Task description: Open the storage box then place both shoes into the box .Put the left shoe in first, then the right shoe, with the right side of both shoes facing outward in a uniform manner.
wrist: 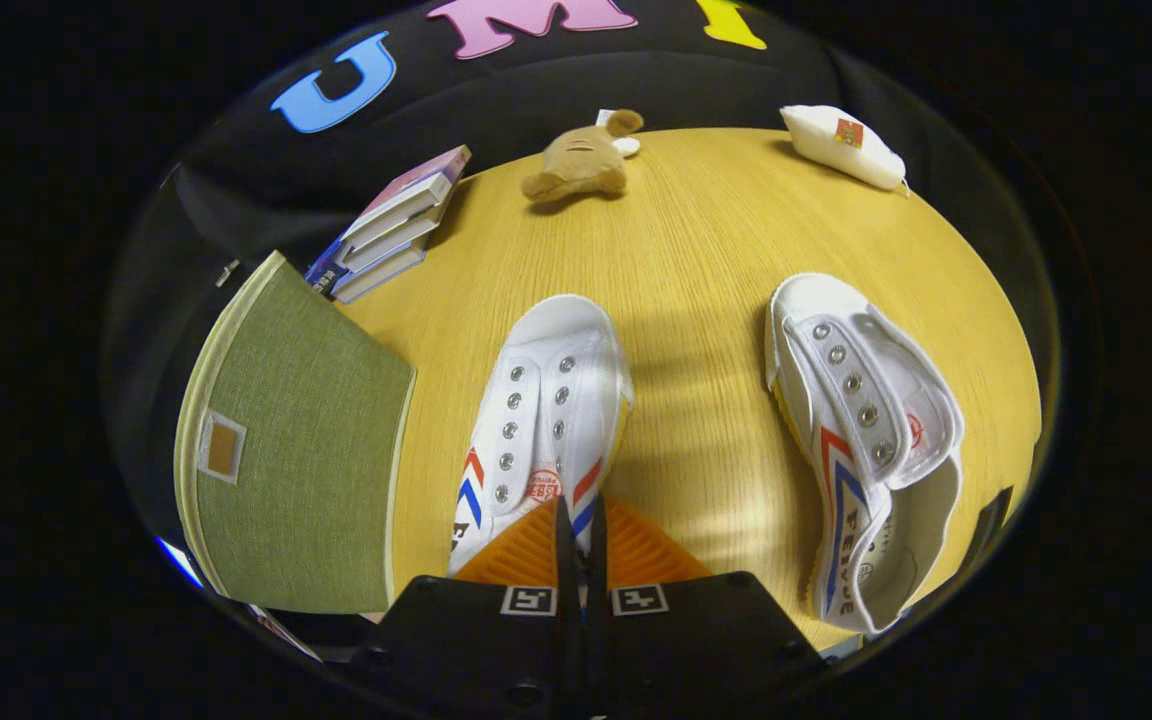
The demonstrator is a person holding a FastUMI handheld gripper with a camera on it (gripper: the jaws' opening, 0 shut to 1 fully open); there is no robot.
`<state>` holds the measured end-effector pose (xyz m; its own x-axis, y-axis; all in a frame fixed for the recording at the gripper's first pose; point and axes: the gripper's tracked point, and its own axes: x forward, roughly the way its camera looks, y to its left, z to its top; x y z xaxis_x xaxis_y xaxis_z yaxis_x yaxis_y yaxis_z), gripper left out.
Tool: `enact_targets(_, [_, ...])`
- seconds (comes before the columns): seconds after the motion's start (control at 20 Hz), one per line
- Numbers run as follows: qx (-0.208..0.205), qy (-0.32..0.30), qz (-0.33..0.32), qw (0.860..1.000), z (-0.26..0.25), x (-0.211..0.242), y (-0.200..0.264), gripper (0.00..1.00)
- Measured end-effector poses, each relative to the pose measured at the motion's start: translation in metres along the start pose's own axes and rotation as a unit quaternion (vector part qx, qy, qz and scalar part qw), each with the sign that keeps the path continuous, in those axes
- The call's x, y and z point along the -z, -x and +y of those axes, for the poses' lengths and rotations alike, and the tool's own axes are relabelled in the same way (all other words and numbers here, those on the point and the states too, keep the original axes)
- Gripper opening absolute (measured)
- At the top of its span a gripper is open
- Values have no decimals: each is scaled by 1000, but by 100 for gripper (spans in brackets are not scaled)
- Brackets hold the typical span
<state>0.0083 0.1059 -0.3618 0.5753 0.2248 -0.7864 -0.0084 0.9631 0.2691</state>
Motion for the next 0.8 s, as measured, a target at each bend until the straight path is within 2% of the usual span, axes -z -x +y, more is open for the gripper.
enact_targets(0.25, [-15, -29, -19, 999, 19, -17, 24, 5])
enact_targets(0.5, [-17, -48, -53, 997, 36, -62, 79, 5])
enact_targets(0.65, [-24, -56, -74, 995, 61, -90, 115, 5])
enact_targets(0.8, [-54, -67, -87, 992, 105, -109, 139, 5])
